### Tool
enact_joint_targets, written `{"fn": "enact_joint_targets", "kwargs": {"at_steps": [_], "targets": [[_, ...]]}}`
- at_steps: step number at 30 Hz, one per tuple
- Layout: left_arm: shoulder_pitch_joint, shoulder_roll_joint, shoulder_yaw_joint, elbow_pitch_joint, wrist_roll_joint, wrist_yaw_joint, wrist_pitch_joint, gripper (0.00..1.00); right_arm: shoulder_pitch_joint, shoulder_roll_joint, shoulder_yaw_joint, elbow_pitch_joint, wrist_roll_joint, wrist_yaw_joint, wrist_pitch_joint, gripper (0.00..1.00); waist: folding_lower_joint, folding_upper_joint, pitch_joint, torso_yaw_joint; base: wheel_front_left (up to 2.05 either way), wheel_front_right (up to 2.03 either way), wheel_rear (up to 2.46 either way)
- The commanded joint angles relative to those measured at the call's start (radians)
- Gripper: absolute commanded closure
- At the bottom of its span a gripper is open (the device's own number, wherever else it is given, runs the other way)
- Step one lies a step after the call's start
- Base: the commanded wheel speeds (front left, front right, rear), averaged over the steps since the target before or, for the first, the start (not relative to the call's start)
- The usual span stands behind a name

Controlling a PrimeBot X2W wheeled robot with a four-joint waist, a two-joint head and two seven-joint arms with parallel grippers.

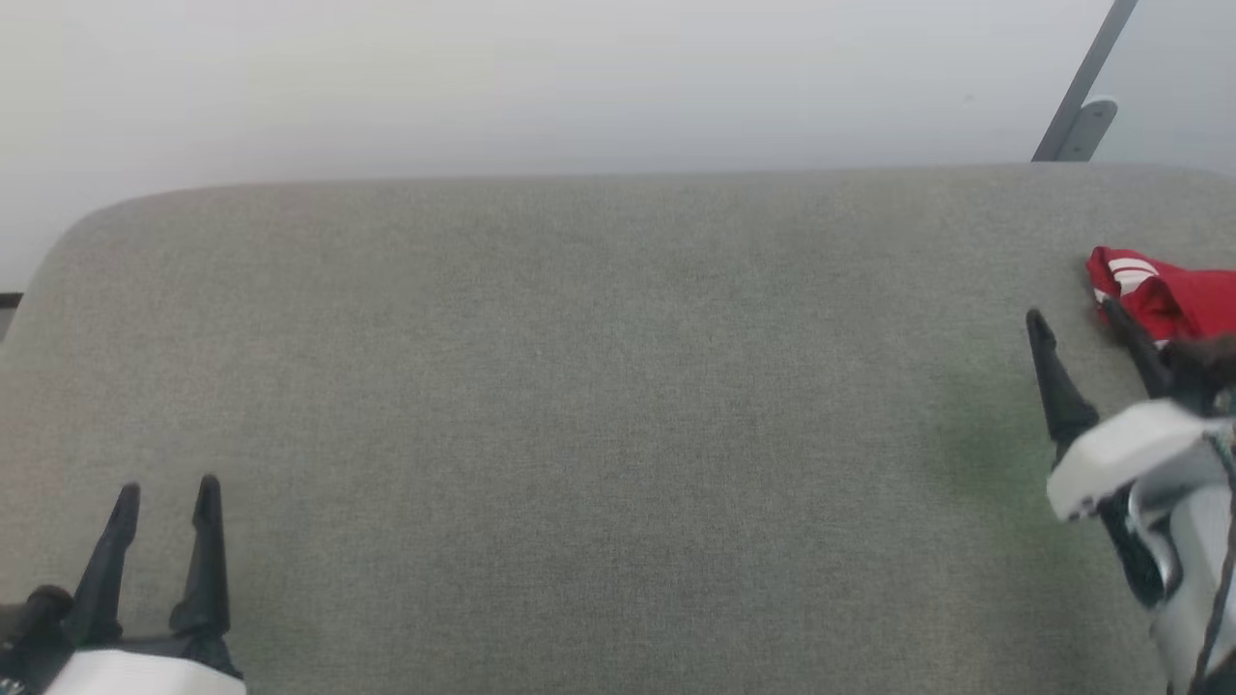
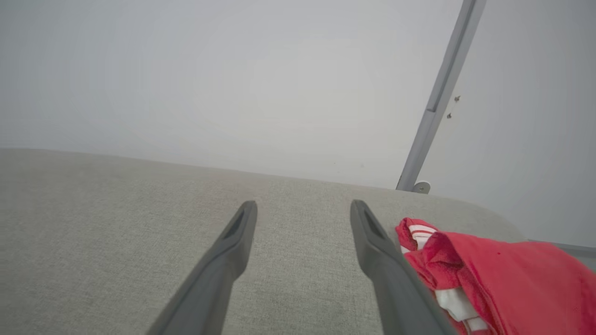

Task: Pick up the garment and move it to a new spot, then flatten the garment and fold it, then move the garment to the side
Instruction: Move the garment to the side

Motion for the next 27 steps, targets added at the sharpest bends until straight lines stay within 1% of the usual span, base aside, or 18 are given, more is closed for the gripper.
{"fn": "enact_joint_targets", "kwargs": {"at_steps": [1,8,13,27], "targets": [[0.016,0.006,0.008,0.003,-0.009,-0.003,-0.004,0.0,0.063,0.021,-0.034,-0.049,-0.035,-0.002,-0.003,0.0,0.0,0.0,-0.012,0.0,0.0,0.0,0.0],[0.052,0.002,0.025,0.005,-0.014,-0.002,-0.004,0.0,0.222,0.097,-0.148,-0.227,-0.131,-0.002,-0.004,0.0,0.0,0.0,-0.035,0.003,0.0,0.0,0.0],[0.072,0.0,0.027,0.006,-0.006,-0.003,-0.004,0.0,0.3,0.146,-0.181,-0.31,-0.16,-0.002,-0.004,0.0,0.0,0.0,-0.042,0.003,0.0,0.0,0.0],[0.089,0.005,0.03,0.005,-0.003,-0.003,-0.004,0.0,0.4,0.203,-0.238,-0.416,-0.189,-0.002,-0.004,0.0,0.0,0.0,-0.052,0.002,0.0,0.0,0.0]]}}
